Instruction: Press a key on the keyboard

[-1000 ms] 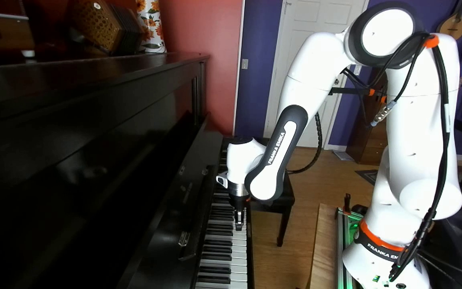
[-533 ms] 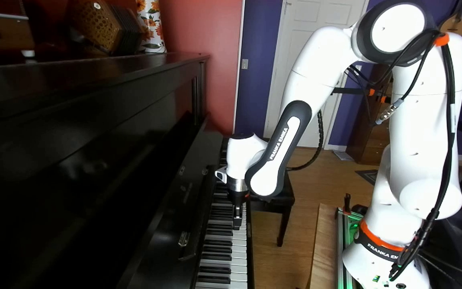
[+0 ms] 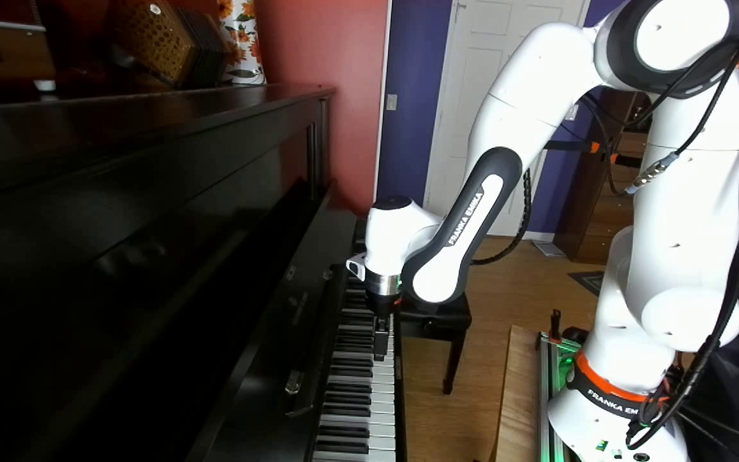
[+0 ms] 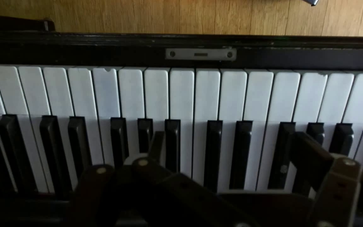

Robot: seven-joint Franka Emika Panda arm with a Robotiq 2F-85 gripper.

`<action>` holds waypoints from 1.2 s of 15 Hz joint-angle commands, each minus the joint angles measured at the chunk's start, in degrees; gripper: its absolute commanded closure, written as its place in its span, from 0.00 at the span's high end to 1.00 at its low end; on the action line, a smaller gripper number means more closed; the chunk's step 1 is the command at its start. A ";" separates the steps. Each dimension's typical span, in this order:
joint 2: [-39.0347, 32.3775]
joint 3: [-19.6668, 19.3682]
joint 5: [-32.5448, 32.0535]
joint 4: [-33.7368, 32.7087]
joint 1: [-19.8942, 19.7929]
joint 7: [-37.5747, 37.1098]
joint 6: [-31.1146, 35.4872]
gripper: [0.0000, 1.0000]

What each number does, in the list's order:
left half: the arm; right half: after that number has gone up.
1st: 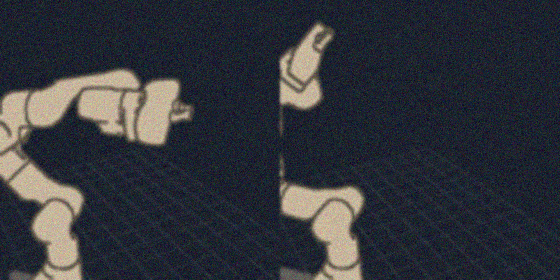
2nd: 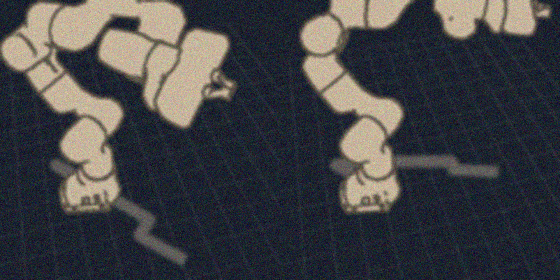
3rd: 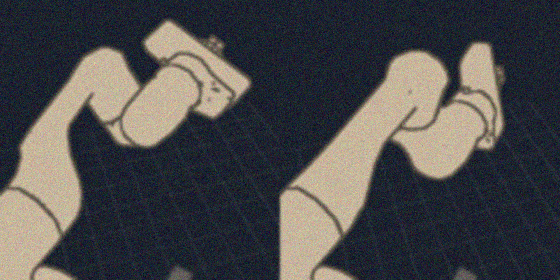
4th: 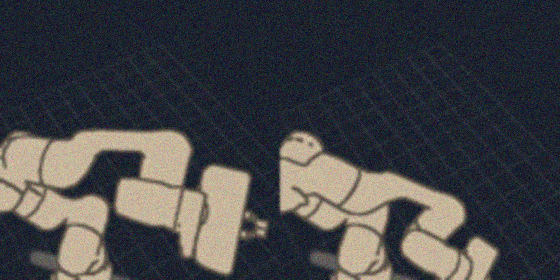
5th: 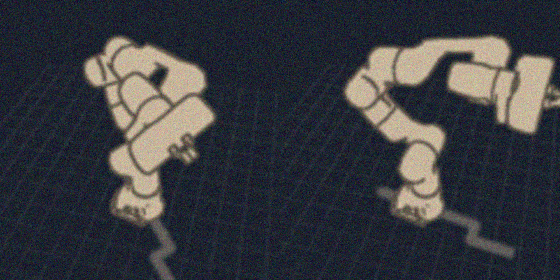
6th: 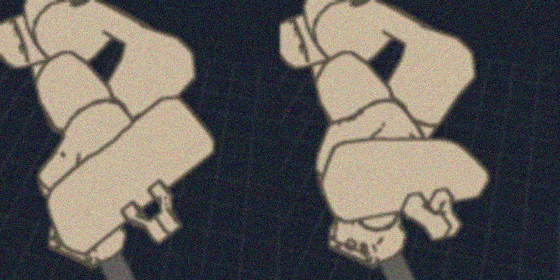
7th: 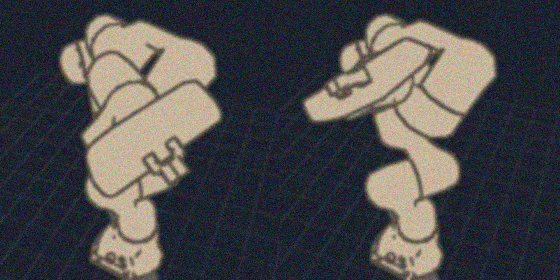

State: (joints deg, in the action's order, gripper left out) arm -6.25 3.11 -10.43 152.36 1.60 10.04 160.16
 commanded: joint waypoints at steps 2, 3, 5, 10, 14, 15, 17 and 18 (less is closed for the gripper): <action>7.36 -0.54 -2.15 3.07 1.37 -7.76 -3.46 1.00; 8.64 -0.18 -1.94 3.48 1.43 -8.76 -3.78 1.00; 11.10 0.39 -2.08 4.01 1.54 -10.81 -4.57 1.00; 17.35 2.38 -5.71 5.00 0.82 -16.32 -7.29 1.00; 21.05 3.61 -5.37 5.24 0.69 -17.54 -9.99 1.00; 21.80 3.75 -5.09 5.38 0.73 -17.23 -10.34 1.00; 19.50 3.41 -4.19 3.76 0.83 -15.63 -9.26 1.00; 20.04 3.47 -4.19 3.91 0.81 -15.63 -9.47 1.00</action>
State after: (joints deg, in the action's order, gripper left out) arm 13.74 6.24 -14.89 156.30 2.71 -5.81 150.77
